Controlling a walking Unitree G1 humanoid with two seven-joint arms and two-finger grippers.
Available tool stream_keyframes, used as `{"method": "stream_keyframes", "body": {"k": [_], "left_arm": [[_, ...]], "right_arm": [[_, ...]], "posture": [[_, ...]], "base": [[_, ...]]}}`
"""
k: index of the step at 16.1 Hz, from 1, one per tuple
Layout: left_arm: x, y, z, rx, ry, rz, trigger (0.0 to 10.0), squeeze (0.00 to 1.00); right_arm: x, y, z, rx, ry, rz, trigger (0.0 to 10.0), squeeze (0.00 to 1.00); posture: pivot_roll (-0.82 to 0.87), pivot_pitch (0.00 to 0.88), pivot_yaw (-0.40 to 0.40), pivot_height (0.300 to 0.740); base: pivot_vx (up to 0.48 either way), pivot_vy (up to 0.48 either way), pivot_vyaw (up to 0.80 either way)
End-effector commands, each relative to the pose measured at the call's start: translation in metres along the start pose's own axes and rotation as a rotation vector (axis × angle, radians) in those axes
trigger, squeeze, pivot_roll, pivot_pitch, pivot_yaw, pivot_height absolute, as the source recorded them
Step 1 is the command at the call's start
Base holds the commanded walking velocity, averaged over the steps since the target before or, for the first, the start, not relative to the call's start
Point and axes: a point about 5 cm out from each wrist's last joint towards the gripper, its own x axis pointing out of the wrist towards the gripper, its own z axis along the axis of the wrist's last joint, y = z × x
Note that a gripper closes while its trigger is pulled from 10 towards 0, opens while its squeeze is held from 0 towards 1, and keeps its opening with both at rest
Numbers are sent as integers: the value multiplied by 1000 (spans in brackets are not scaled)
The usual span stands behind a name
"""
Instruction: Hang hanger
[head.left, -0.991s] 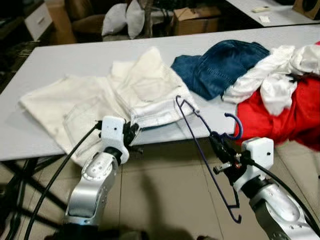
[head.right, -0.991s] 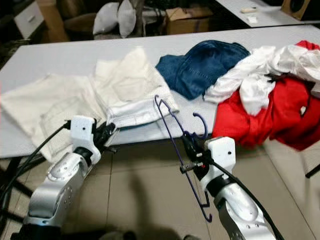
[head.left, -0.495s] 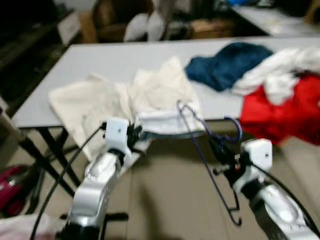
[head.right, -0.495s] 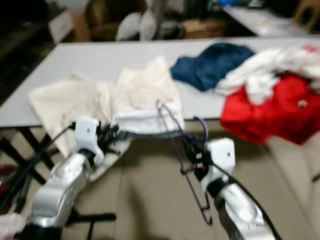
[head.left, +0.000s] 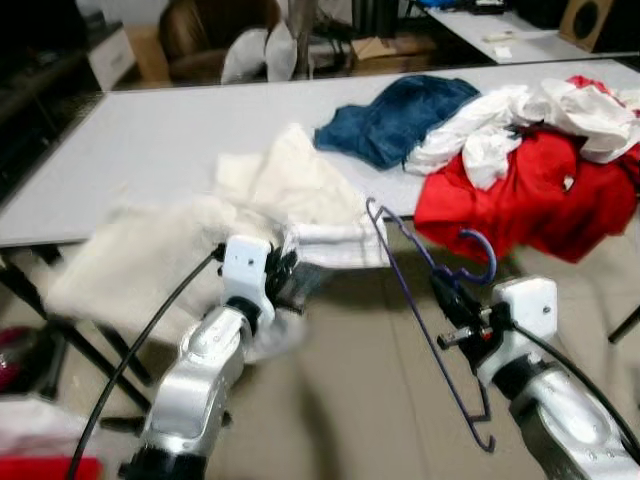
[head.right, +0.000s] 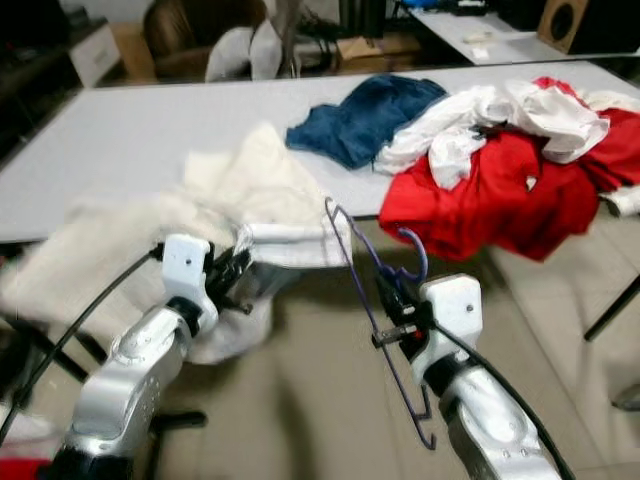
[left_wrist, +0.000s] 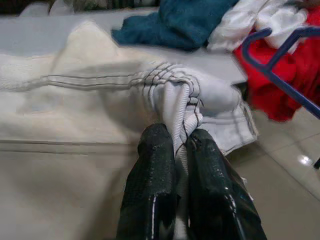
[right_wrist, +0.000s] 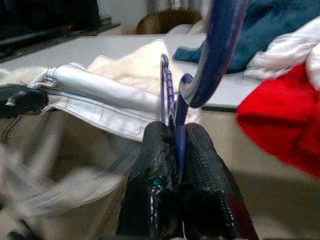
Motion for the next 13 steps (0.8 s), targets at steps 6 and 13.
{"method": "stream_keyframes", "body": {"k": [6,13], "left_arm": [[1,6,3,29,11,-6,10000,0],[-4,10,-3,66,243,-212,0,0]], "right_arm": [[-5,-3,-2,-19,51,52,10000,0],[-53,-19,-9,-85,213,321,10000,0]], "posture": [[-84,0,70,740],[-77,0,76,740]], "base": [[0,-230,0],[0,0,0]]}}
